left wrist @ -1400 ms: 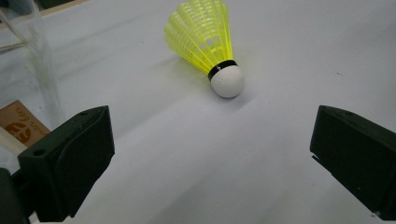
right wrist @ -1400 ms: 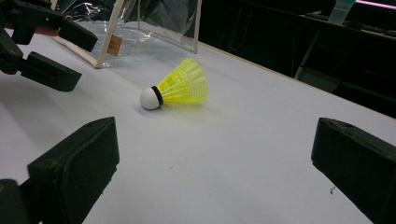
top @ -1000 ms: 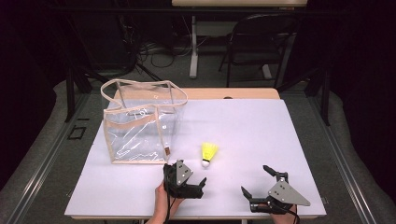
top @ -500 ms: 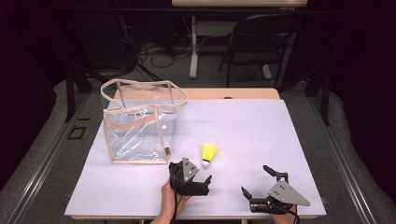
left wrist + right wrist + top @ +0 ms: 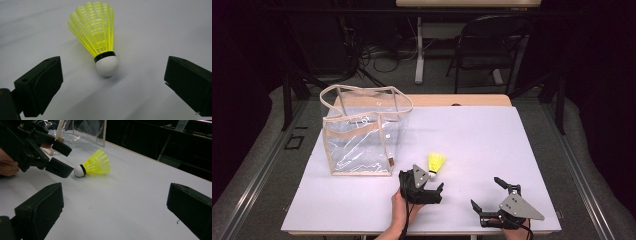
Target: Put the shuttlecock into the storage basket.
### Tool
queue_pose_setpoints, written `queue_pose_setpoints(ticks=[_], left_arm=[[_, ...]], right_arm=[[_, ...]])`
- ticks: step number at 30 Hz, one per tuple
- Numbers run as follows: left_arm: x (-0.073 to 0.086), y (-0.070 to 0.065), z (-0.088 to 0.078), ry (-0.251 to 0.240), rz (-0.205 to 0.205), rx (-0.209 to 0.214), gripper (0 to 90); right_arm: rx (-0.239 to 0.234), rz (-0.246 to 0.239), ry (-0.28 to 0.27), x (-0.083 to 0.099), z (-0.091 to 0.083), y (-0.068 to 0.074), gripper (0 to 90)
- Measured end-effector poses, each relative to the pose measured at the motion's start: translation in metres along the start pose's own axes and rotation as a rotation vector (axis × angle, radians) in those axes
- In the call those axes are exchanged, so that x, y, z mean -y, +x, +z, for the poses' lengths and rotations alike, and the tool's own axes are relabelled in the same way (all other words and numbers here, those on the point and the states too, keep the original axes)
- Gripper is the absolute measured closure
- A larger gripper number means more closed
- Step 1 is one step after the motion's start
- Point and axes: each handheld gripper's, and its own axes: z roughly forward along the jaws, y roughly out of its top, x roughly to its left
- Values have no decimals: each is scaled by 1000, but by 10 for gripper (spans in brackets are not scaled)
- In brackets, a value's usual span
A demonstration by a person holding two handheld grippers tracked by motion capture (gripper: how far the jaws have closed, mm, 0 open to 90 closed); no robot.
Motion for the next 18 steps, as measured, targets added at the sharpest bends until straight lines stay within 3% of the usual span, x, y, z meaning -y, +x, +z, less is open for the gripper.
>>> queue_pose_setpoints(ticks=[4, 11, 12, 18], left_arm=[[-2, 0, 4, 6, -8, -10, 46], [-5, -1, 11, 23, -40, -25, 182], [-6, -1, 12, 25, -59, -25, 206], [-9, -1, 17, 36, -67, -31, 311]], right_arm=[[-4, -6, 8, 0, 1, 0, 4], [-6, -5, 8, 1, 1, 0, 4], [-8, -5, 12, 1, 1, 0, 5], [-13, -5, 12, 1, 1, 0, 5]])
